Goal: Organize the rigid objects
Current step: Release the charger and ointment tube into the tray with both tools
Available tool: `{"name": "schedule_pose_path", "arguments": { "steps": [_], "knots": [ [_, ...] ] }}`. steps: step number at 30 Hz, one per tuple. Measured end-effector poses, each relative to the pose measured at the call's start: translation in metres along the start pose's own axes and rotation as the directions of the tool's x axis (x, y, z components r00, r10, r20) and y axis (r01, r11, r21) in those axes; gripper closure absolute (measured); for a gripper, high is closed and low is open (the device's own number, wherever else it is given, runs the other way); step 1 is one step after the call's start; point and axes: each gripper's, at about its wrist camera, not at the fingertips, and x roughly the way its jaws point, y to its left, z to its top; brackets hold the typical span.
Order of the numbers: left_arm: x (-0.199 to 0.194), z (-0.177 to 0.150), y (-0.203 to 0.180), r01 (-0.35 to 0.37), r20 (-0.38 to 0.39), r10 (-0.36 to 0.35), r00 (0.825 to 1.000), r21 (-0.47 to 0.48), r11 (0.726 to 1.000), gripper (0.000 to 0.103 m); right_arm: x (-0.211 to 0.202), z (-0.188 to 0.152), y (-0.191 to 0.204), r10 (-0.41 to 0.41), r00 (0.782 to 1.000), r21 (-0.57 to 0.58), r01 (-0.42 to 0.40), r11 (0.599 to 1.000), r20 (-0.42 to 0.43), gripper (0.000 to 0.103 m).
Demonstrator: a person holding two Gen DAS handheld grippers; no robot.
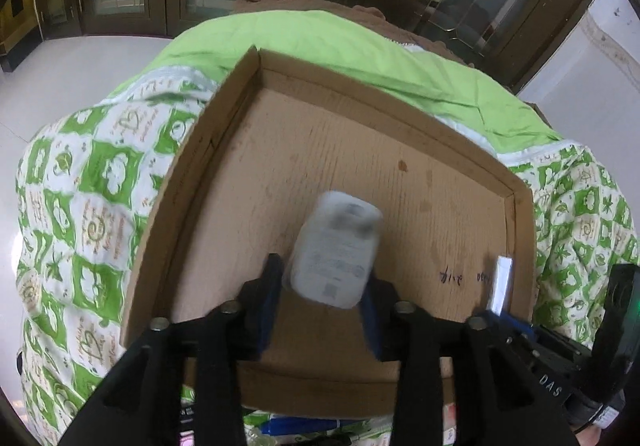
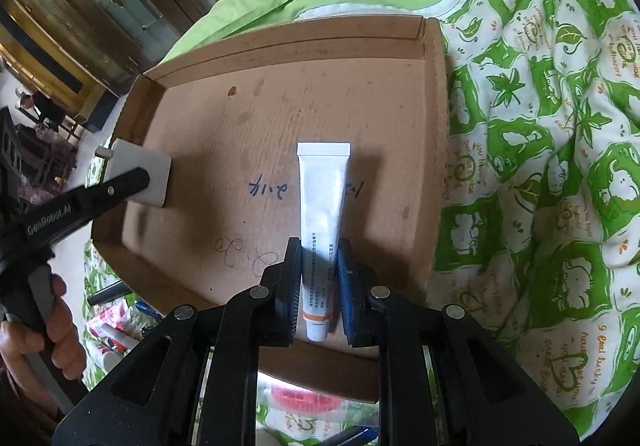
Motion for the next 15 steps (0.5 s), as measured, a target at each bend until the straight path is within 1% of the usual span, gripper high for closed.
{"name": "schedule_pose_path", "arguments": {
  "steps": [1, 2, 3, 4, 5, 6, 8, 11, 13, 14, 15],
  "knots": [
    [-0.002, -0.002, 0.0, -0.008, 0.01, 0.008, 1.0, 0.003, 1.0, 0.055, -0.002, -0.003, -0.002, -0.004, 1.0, 0.0, 0.004, 1.0, 0.006, 0.085],
    [-0.004, -0.002, 0.0, -0.017, 0.021, 0.017, 1.0, 0.005, 1.0, 0.05, -0.003, -0.003, -0.002, -0.009, 1.0, 0.003, 0.009, 1.0, 0.013, 0.079],
    [-0.006, -0.002, 0.001, -0.026, 0.034, 0.026, 0.999, 0.004, 1.0, 0.049, -0.006, -0.005, -0.006, -0.01, 1.0, 0.005, 0.01, 1.0, 0.022, 0.067],
    [-0.011, -0.002, 0.002, -0.031, 0.048, 0.031, 0.998, 0.003, 1.0, 0.048, -0.009, -0.005, -0.006, -0.003, 0.999, 0.006, 0.002, 1.0, 0.037, 0.062],
    [-0.014, -0.002, 0.002, -0.034, 0.054, 0.034, 0.998, 0.002, 0.999, 0.048, -0.012, -0.005, -0.006, 0.008, 0.999, 0.006, -0.008, 1.0, 0.051, 0.052],
    [-0.018, -0.001, 0.003, -0.039, 0.061, 0.039, 0.997, 0.001, 0.999, 0.048, -0.016, -0.006, -0.006, 0.011, 0.997, 0.004, -0.012, 1.0, 0.07, 0.051],
    [-0.032, -0.003, 0.004, -0.043, 0.087, 0.042, 0.995, 0.005, 0.999, 0.047, -0.024, -0.008, -0.006, -0.007, 0.995, -0.01, 0.008, 1.0, 0.099, 0.051],
    [-0.058, -0.018, 0.006, -0.022, 0.153, 0.017, 0.988, 0.033, 0.999, 0.046, -0.033, -0.012, -0.006, -0.024, 0.991, -0.018, 0.027, 0.999, 0.13, 0.05],
    [-0.072, -0.037, 0.011, -0.006, 0.166, 0.0, 0.986, 0.033, 0.999, 0.044, -0.041, -0.016, -0.008, -0.027, 0.987, -0.009, 0.029, 1.0, 0.16, 0.043],
    [-0.078, -0.049, 0.015, 0.008, 0.158, -0.011, 0.987, 0.022, 1.0, 0.044, -0.046, -0.016, -0.008, -0.024, 0.985, -0.005, 0.025, 1.0, 0.173, 0.037],
    [-0.081, -0.06, 0.019, 0.02, 0.146, -0.021, 0.989, 0.008, 1.0, 0.044, -0.051, -0.018, -0.008, -0.017, 0.982, 0.0, 0.017, 1.0, 0.189, 0.034]
  ]
}}
